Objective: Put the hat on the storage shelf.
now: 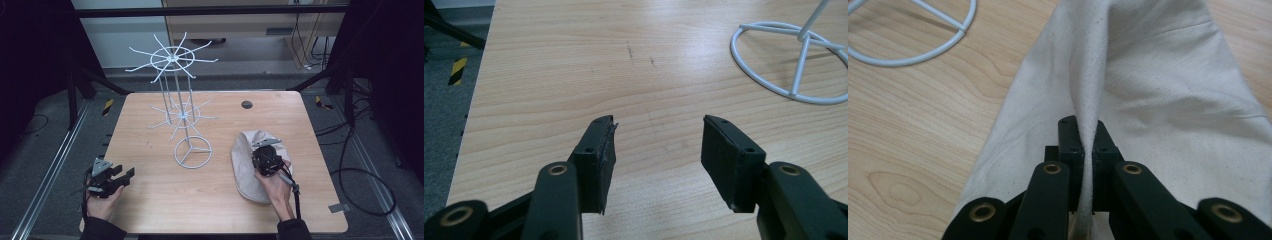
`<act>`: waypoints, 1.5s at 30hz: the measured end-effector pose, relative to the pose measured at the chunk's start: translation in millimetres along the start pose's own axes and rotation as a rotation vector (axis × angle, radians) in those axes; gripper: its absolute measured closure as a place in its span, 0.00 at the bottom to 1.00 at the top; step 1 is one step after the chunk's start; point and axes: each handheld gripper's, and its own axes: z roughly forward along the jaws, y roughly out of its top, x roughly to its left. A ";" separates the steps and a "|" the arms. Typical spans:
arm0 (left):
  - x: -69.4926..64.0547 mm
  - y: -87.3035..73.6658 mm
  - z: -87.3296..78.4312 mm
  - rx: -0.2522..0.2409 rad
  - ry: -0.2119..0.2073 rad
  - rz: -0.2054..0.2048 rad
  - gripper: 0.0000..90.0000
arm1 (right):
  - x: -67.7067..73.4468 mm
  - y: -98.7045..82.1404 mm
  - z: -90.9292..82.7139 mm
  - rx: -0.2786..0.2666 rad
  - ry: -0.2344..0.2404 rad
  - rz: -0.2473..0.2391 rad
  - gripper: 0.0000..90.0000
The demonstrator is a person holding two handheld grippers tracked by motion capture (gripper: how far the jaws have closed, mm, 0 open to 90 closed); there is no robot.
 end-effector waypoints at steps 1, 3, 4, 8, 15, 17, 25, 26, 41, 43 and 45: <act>-0.1 0.0 -0.1 0.000 -0.001 0.000 0.52 | -3.0 0.0 -4.8 -0.016 -0.005 0.000 0.98; 0.0 0.0 -0.2 -0.001 -0.002 0.000 0.52 | -4.5 -0.1 -7.6 -0.025 -0.001 0.004 0.98; 0.0 0.1 -0.2 0.000 -0.002 0.000 0.52 | -6.9 -0.4 -10.0 -0.038 0.000 -0.003 0.98; 0.3 0.0 -0.5 -0.002 -0.001 -0.003 0.52 | -14.4 -1.5 -21.3 -0.087 0.016 0.000 0.98; -0.5 -0.1 0.0 0.000 -0.003 0.000 0.53 | -25.8 -3.1 -40.2 -0.186 0.062 -0.004 0.98; -0.5 -0.2 0.0 0.000 -0.003 -0.001 0.53 | -27.0 -3.0 -44.5 -0.209 0.068 -0.009 0.98; -0.5 0.0 -0.8 -0.005 -0.001 0.001 0.53 | -25.0 -1.8 -60.7 -0.335 0.098 -0.061 0.98; -0.7 0.0 -0.7 -0.006 -0.001 0.000 0.53 | -24.7 -1.6 -62.7 -0.347 0.101 -0.065 0.98; -1.6 -0.5 0.4 0.001 -0.002 0.003 0.54 | -26.1 1.2 -100.4 -0.503 0.120 -0.121 0.98; -1.8 -0.5 0.6 0.001 -0.003 0.003 0.54 | -25.8 1.6 -104.2 -0.517 0.119 -0.124 0.98; -1.9 -0.5 0.5 -0.002 -0.003 0.000 0.54 | -25.4 1.9 -108.2 -0.533 0.119 -0.126 0.98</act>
